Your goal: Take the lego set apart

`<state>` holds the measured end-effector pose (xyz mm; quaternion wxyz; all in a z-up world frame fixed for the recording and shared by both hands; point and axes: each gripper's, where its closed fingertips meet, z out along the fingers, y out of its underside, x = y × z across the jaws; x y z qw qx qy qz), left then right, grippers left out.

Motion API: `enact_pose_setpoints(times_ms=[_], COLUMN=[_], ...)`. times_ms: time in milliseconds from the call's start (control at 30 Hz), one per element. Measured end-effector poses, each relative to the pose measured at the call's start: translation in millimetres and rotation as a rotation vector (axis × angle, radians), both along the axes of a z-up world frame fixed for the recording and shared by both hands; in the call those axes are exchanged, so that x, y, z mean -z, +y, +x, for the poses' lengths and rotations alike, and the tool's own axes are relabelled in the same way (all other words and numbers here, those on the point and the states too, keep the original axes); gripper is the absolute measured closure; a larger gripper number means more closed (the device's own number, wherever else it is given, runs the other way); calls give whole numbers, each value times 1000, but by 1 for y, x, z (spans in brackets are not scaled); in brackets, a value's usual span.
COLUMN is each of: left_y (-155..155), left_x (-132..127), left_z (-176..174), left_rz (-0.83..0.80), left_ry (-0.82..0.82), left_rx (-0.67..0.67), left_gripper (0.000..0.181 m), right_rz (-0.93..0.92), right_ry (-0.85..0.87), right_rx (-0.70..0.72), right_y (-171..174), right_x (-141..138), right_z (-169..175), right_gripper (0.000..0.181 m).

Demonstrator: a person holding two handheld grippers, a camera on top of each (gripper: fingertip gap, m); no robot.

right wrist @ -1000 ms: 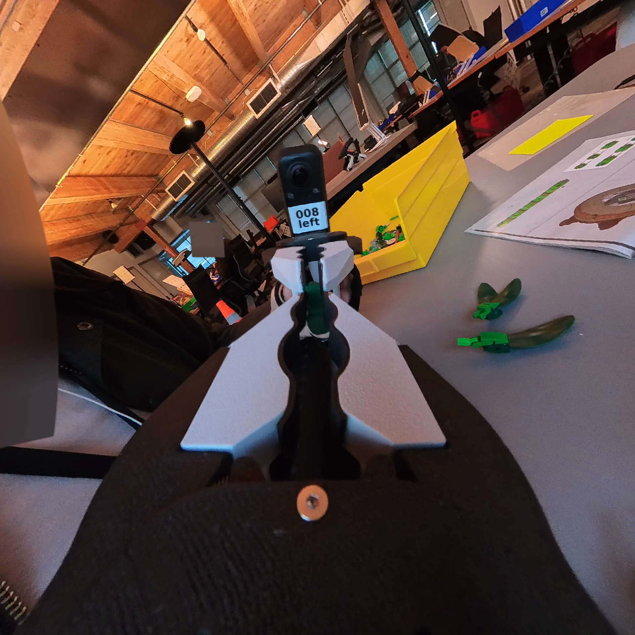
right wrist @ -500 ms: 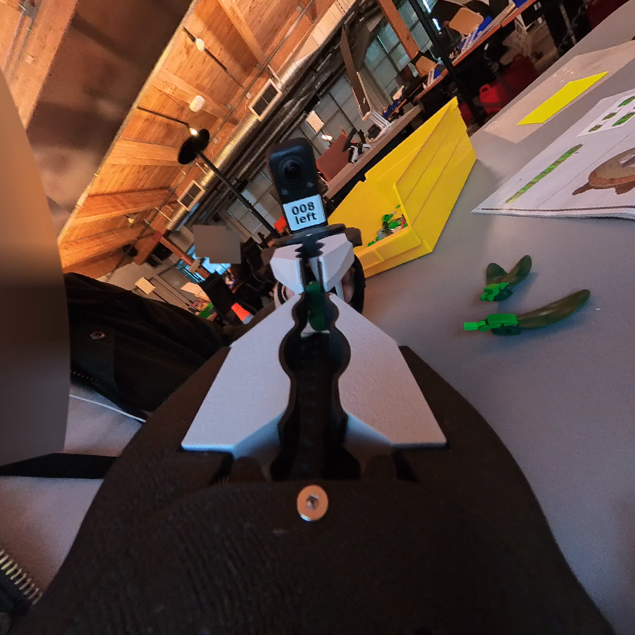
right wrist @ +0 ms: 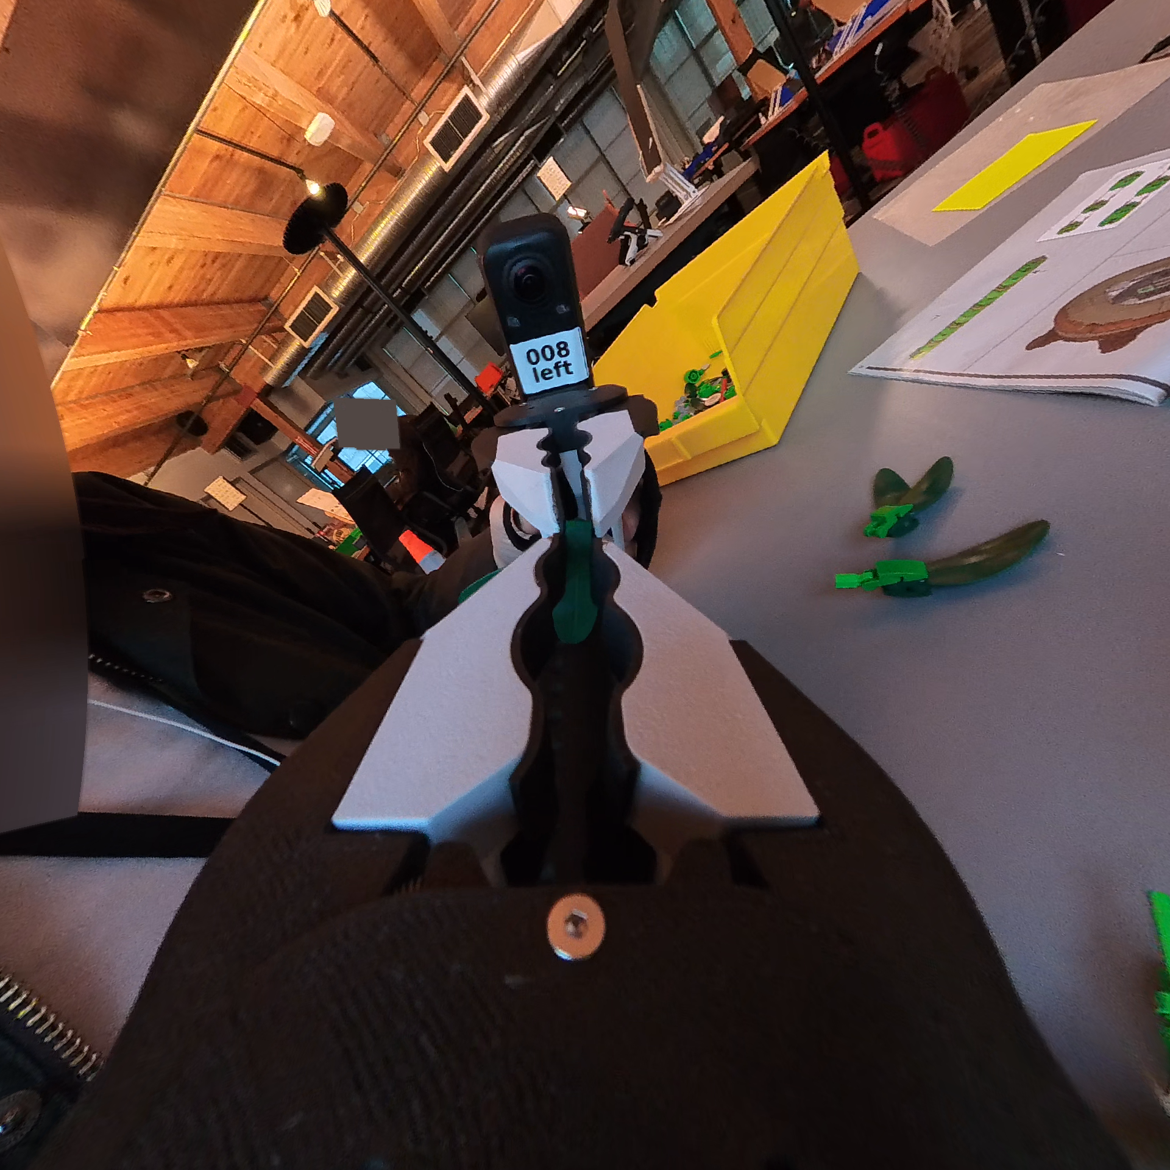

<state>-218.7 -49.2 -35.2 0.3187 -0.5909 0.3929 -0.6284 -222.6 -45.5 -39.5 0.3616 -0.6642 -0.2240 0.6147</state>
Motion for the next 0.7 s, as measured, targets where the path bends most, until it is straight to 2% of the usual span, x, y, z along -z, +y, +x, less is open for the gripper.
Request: enact_pose_setpoints(times_ms=[300, 367, 433, 567, 600, 633, 700], left_y=[0, 24, 37, 5, 1, -1, -2], left_x=[-4, -20, -35, -20, -17, -11, -1], left_z=[-2, -24, -43, -9, -1, 5, 9], left_rz=[-19, -79, -157, -129, -137, -144, -145], left_ry=[-19, -132, -253, -151, -128, -93, -43], left_rx=[4, -94, -126, 24, 39, 42, 41], left_gripper=[181, 181, 181, 178, 154, 148, 158], right_rz=[18, 3, 0, -3, -15, -19, -12], right_ry=[10, 102, 144, 138, 156, 171, 156], right_rx=[2, 80, 148, 33, 10, -1, 19], right_y=[-2, 10, 19, 7, 5, 4, 6], right_x=[-4, -16, -20, -19, -20, -21, -18], right_z=[2, 24, 43, 19, 15, 13, 13], right_gripper=[176, 176, 177, 175, 175, 175, 175])
